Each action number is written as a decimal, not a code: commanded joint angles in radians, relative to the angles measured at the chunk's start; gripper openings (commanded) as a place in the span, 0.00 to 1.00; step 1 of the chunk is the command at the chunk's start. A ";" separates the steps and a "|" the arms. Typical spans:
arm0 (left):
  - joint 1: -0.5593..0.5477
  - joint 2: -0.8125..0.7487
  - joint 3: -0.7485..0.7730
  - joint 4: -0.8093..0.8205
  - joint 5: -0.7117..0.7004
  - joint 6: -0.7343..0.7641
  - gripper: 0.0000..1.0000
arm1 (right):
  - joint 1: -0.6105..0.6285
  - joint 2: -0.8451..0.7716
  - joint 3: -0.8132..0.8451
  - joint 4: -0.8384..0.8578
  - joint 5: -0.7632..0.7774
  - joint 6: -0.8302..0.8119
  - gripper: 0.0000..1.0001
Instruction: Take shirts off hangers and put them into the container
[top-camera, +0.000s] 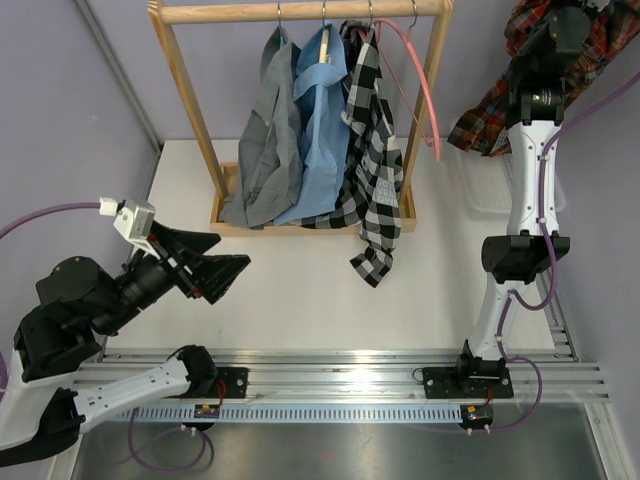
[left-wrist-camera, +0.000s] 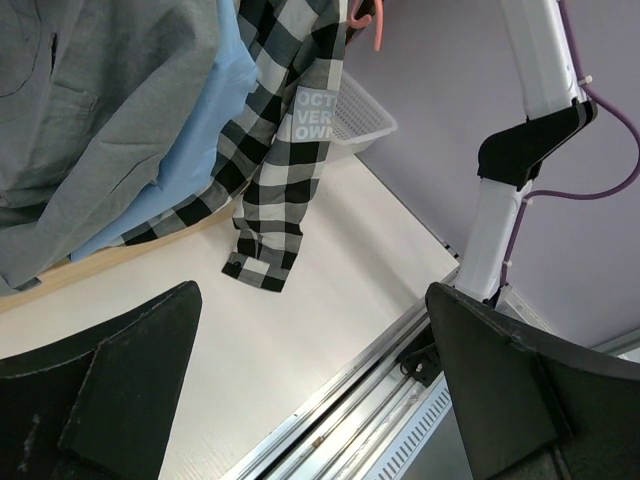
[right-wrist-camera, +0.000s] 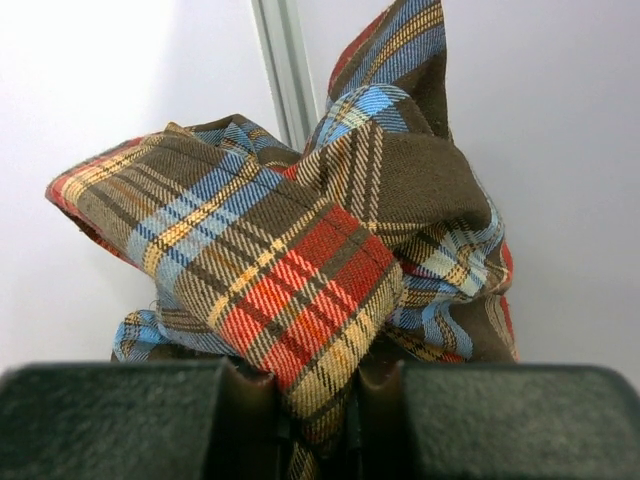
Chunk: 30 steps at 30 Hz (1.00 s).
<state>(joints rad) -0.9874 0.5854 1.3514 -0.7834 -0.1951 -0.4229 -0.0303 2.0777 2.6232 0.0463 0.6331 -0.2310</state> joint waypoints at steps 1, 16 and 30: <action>-0.004 0.043 -0.006 0.055 -0.015 0.015 0.99 | -0.010 0.004 0.040 0.142 -0.021 -0.002 0.00; -0.004 -0.018 -0.038 0.082 -0.029 -0.025 0.99 | -0.025 -0.188 -0.671 -0.042 -0.045 0.327 0.00; -0.004 -0.090 -0.064 0.076 -0.044 -0.054 0.99 | -0.075 -0.041 -0.689 -0.252 0.020 0.452 0.00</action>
<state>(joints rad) -0.9874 0.5148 1.2976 -0.7540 -0.2142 -0.4603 -0.0834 2.0037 1.8187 -0.2066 0.5903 0.1730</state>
